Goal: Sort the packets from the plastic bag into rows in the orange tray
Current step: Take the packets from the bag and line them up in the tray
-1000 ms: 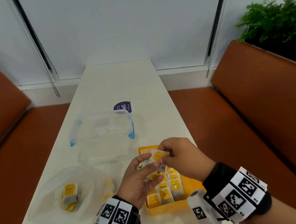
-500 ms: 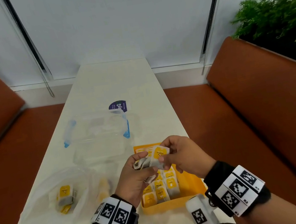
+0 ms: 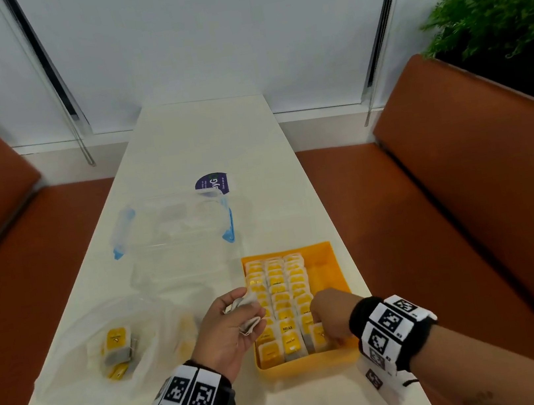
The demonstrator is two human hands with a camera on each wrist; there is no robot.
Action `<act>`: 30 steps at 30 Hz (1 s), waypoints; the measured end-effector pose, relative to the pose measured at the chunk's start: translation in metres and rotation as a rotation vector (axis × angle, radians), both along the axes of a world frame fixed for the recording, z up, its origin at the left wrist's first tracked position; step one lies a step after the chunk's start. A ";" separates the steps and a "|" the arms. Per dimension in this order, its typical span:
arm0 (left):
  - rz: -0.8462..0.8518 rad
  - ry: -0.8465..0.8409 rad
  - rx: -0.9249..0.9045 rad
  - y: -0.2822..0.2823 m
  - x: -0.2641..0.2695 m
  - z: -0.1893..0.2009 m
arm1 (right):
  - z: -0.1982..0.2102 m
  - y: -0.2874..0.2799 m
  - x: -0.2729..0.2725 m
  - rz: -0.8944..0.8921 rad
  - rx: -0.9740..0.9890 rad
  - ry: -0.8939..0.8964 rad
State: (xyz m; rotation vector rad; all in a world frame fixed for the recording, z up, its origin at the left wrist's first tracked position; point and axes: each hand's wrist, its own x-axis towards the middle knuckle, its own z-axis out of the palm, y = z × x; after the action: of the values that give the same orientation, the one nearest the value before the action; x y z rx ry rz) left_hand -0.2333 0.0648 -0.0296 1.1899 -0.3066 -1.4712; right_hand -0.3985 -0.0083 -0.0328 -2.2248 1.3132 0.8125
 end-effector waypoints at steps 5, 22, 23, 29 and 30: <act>0.021 0.022 0.012 0.002 0.001 -0.006 | -0.019 0.001 0.007 0.124 -0.046 0.091; -0.010 0.198 0.027 0.003 0.001 0.002 | -0.012 -0.008 -0.002 -0.229 -0.130 -0.190; -0.014 0.226 0.029 0.003 0.000 0.003 | -0.006 -0.010 -0.005 -0.304 -0.150 -0.290; -0.027 0.367 0.072 -0.003 -0.008 0.007 | 0.045 0.002 -0.007 -0.408 -0.202 -1.032; -0.044 0.386 0.079 -0.005 -0.009 0.007 | 0.052 0.010 -0.004 -0.323 -0.146 -1.058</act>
State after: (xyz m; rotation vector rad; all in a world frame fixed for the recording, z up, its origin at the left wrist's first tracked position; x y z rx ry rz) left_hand -0.2426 0.0603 -0.0223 0.9381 -0.0107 -1.7258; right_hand -0.4020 0.0014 0.0192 -1.9394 1.1005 -0.5540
